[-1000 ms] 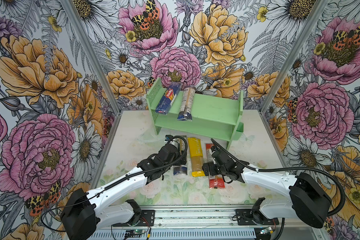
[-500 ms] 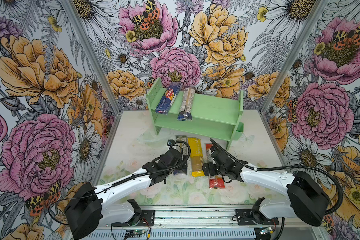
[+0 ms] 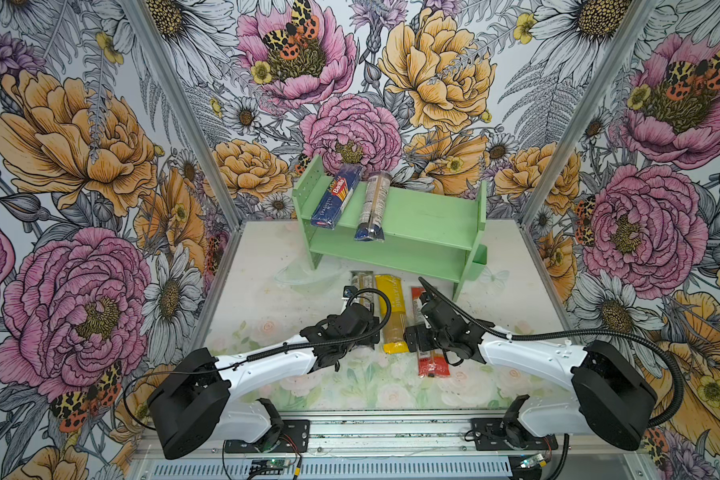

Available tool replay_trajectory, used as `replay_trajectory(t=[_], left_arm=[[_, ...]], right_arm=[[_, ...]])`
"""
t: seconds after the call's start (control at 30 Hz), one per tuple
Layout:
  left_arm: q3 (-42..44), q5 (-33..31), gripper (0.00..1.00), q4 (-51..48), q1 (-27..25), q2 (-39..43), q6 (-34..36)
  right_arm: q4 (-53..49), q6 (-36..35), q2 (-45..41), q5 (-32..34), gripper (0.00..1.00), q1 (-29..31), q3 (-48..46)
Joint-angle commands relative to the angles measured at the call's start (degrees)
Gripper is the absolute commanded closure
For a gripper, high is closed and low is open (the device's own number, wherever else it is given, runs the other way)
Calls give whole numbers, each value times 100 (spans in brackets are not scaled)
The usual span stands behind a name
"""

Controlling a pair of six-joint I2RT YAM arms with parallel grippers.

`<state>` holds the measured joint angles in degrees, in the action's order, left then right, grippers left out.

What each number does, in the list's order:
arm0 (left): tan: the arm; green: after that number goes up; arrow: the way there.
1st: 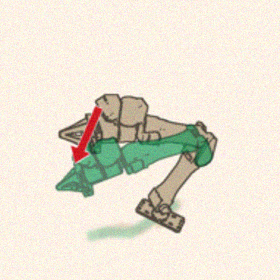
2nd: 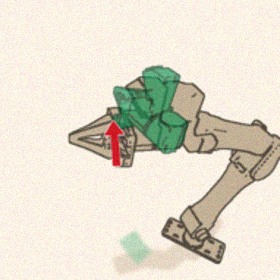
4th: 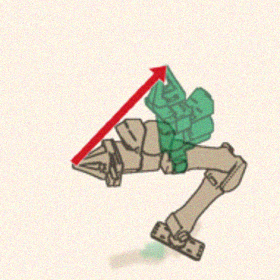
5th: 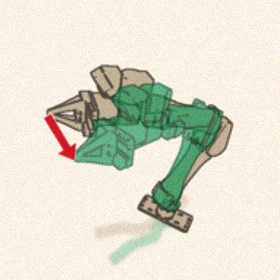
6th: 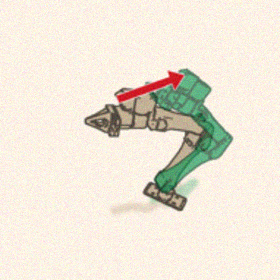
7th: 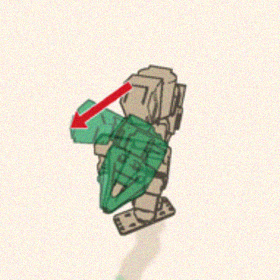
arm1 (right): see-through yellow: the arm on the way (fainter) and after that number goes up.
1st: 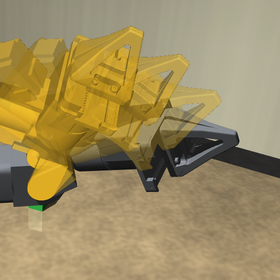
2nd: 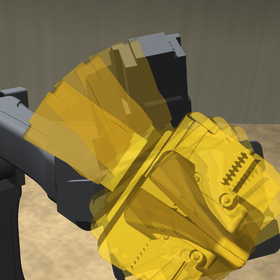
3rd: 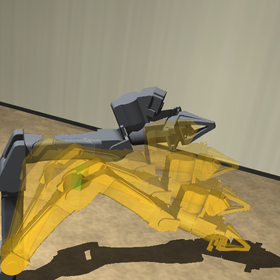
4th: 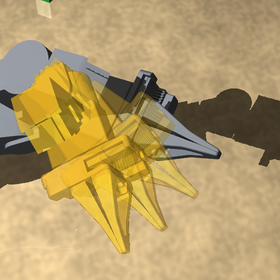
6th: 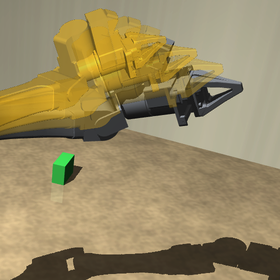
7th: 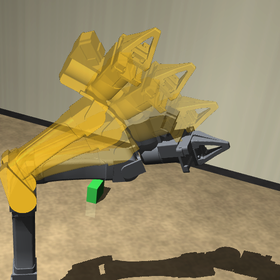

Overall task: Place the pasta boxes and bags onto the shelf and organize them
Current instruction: 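Move the left gripper down over the white-labelled anko bag on the table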

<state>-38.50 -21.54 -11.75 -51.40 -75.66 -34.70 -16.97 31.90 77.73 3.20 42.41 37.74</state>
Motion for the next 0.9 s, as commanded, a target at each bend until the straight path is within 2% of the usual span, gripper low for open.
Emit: replay_trajectory(t=[0.0,0.87], left_arm=[[27,-179,1,180,-72,-110,-157],[-302,-342,1,-55,-203,-1045,-314]], right_arm=[[18,-70,96,88,1,38,152],[18,-48,169,99,0,39,115]])
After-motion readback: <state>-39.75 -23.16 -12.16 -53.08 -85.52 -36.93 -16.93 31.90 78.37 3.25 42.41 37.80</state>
